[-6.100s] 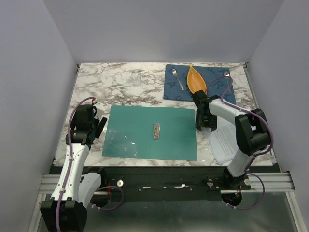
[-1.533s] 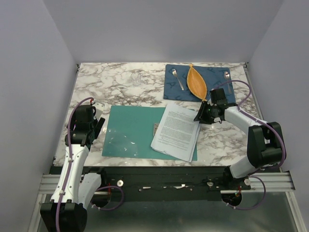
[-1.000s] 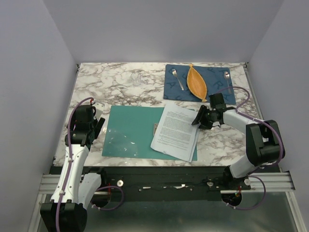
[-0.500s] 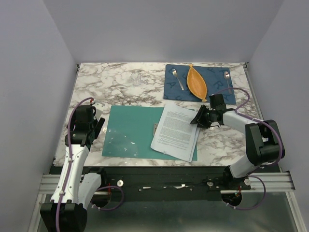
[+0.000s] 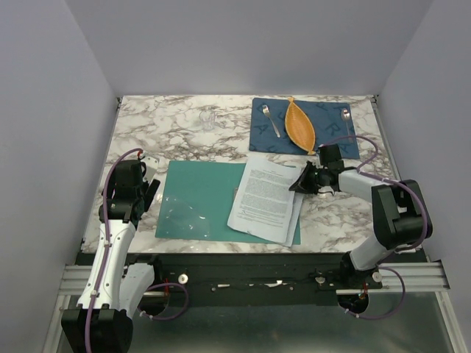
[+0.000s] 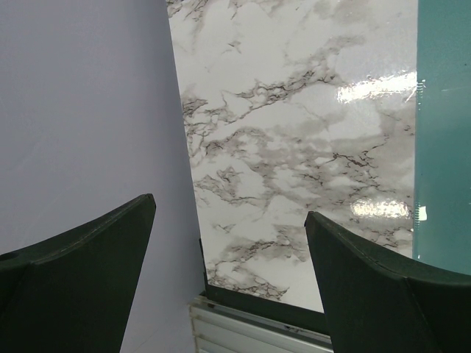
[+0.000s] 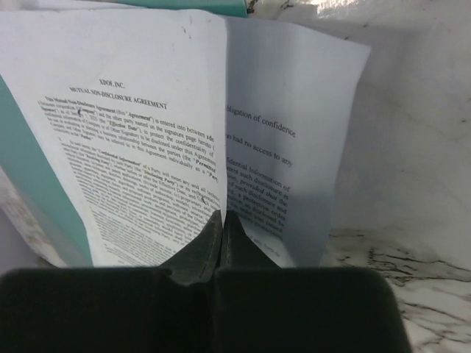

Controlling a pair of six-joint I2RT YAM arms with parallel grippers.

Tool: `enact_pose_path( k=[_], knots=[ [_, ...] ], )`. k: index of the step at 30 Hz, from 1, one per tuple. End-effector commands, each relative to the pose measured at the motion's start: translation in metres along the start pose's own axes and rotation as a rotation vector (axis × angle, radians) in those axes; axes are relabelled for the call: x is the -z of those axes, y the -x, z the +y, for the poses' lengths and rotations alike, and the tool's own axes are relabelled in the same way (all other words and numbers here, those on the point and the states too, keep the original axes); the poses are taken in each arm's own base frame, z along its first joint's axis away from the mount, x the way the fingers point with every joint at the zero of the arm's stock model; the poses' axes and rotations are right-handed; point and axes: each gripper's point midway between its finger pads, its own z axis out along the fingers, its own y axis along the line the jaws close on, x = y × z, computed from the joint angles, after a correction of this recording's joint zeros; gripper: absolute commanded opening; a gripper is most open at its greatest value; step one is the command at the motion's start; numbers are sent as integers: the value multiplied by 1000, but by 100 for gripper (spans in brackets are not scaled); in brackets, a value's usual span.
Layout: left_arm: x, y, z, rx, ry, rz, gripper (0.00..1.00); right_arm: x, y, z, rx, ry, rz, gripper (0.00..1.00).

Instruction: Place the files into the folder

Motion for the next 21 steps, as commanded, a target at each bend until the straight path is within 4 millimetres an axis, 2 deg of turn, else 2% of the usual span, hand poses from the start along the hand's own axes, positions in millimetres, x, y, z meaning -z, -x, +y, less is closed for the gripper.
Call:
enact_pose_path(
  k=[1,5,6,8,9,10,12,13,15,16,17,18,21],
  knots=[
    [2,1,1,-5,-7,4,99,19,12,42,78,166,-45,1],
    [0,0,-2,9,-21,14,99,50,20,96,200,288,-89,1],
    [-1,0,-4,13,-27,18,99,60,22,120,245,323,-102,1],
    [-2,-2,-6,20,-32,25,99,70,19,138,313,326,-106,1],
    [-3,-4,-8,18,-36,35,99,76,10,154,359,348,-100,1],
    [-3,-4,-7,20,-35,34,99,87,14,173,400,374,-120,1],
    [-3,-4,-8,23,-38,36,99,96,2,199,466,425,-105,1],
    [-3,-5,-8,28,-36,36,99,106,4,215,492,447,-114,1],
    [-2,-5,-8,38,-35,38,99,111,-11,235,554,481,-91,1],
    [-2,-5,-8,40,-36,40,99,108,-17,238,560,473,-63,1],
    [-2,-5,-9,42,-38,40,99,116,-15,252,581,498,-75,1],
    [-3,-6,-9,45,-39,43,99,114,-25,259,597,508,-50,1],
    [-3,-9,-12,45,-44,50,99,110,-35,273,636,508,-28,1]
  ],
)
